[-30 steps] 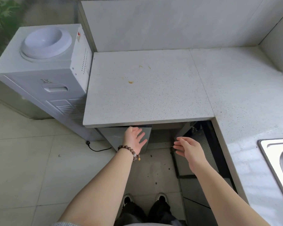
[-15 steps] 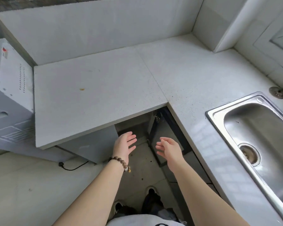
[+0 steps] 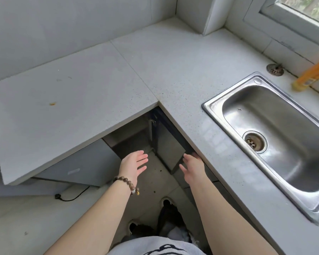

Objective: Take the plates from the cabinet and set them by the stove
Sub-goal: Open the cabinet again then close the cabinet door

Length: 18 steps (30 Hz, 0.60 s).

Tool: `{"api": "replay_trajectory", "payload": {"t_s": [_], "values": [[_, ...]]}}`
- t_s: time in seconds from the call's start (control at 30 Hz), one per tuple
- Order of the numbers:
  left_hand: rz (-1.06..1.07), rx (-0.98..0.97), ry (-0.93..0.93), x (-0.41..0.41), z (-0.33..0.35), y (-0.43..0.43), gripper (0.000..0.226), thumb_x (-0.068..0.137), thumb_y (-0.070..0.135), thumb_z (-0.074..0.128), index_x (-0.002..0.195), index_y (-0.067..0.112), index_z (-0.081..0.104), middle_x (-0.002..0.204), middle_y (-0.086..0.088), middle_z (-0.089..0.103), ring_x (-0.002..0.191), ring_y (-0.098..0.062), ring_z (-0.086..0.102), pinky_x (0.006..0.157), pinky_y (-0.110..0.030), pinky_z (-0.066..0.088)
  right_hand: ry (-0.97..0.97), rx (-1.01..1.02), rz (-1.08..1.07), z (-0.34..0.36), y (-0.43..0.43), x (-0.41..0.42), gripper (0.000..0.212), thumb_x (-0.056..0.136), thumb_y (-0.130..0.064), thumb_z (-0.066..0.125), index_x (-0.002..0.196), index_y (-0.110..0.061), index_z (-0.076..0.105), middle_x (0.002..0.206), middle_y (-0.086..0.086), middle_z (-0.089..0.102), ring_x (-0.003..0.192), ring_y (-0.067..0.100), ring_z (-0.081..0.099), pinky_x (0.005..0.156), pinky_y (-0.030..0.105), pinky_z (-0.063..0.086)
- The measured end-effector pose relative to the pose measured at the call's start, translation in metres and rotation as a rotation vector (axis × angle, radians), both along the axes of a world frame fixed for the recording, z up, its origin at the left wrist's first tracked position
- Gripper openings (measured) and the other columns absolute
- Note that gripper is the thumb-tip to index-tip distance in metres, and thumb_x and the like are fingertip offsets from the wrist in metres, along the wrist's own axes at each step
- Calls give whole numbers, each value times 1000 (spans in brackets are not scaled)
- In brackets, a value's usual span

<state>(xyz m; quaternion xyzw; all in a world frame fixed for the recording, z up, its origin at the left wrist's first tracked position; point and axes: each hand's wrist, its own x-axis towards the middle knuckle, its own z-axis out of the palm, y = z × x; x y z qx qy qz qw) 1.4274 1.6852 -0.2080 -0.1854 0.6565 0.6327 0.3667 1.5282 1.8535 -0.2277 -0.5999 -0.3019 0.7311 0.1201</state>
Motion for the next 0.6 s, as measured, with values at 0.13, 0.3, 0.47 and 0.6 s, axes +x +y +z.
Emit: {"api": "replay_trajectory", "payload": {"t_s": [0.13, 0.3, 0.47, 0.6], "values": [[-8, -30, -4, 2, -1, -5, 19, 98, 18, 46, 105, 16, 63, 106, -2, 71, 100, -17, 68, 79, -32, 56, -18, 6, -5, -7, -2, 2, 62, 91, 1, 58, 146, -16, 36, 140, 11, 50, 120, 21, 53, 101, 41, 48], [20, -22, 5, 2, 1, -10, 18, 97, 15, 48, 104, 13, 65, 104, -5, 71, 100, -19, 68, 82, -34, 56, 50, 33, -9, -8, -13, 7, 71, 91, 4, 56, 149, -28, 31, 148, 8, 42, 125, 21, 52, 101, 40, 48], [-2, -35, 11, 5, 0, -20, 18, 99, 16, 47, 106, 15, 64, 107, -4, 70, 100, -18, 68, 81, -33, 56, 103, 24, -50, -3, -15, 0, 69, 93, 3, 54, 149, -29, 31, 144, 7, 43, 120, 20, 54, 101, 39, 48], [2, -34, -4, 8, -3, -31, 19, 98, 16, 48, 106, 15, 65, 105, -3, 71, 98, -16, 69, 77, -31, 57, 24, 59, -70, 1, -18, -5, 58, 92, 2, 52, 143, -24, 42, 136, 5, 48, 115, 18, 55, 102, 37, 47]]}}
